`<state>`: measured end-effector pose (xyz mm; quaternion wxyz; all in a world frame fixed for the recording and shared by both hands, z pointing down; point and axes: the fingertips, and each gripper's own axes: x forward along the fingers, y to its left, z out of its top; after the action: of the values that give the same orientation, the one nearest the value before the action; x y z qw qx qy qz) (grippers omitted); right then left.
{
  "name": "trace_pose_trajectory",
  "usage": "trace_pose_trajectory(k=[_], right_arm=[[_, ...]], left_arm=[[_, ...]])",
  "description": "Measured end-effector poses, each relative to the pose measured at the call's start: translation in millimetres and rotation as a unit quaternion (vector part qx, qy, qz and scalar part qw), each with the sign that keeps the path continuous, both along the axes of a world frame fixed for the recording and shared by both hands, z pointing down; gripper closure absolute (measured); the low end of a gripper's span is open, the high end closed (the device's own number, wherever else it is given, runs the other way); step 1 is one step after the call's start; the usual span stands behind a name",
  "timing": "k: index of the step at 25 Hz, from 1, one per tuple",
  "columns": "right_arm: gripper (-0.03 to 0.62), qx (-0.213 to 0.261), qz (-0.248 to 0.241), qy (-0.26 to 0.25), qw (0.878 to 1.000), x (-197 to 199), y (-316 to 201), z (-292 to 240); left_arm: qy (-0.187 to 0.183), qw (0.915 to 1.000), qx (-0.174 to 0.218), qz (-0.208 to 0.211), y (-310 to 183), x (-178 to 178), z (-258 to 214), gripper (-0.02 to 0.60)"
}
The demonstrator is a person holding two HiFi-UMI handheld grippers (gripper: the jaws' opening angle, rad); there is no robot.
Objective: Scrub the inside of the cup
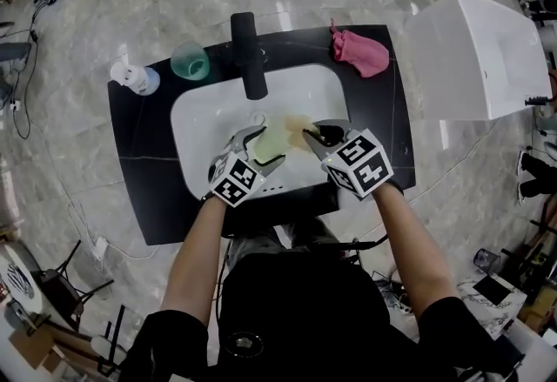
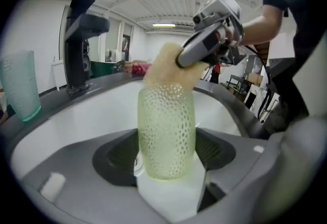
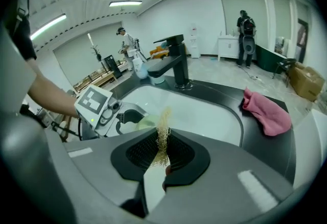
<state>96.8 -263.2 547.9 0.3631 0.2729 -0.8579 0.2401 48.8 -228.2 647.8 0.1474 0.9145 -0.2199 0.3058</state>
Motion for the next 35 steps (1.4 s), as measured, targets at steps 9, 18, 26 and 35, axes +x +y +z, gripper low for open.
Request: trace_pose_trajectory(k=[9, 18, 26, 35], right_arm=[[0.553, -0.053, -0.13, -0.009, 0.99, -25, 26, -9], [0.553, -0.065, -0.21, -0.02, 0.975, -50, 47, -15], [0.553, -0.072, -0.235, -0.048, 0.968, -54, 55, -25], [0.553, -0.047, -0.244, -0.026, 0.968, -53, 50, -23]], left_arm=[[-0.041, 0.9976, 0.04, 0.04, 15, 3, -31, 0.244], [-0.051, 0.9947, 0.069, 0.057, 17, 11, -58, 0.244], [-0.053, 0.9926, 0.085, 0.069, 14, 20, -68, 0.239], [-0.058, 0.9939, 0.062, 0.07, 14, 19, -63, 0.229]])
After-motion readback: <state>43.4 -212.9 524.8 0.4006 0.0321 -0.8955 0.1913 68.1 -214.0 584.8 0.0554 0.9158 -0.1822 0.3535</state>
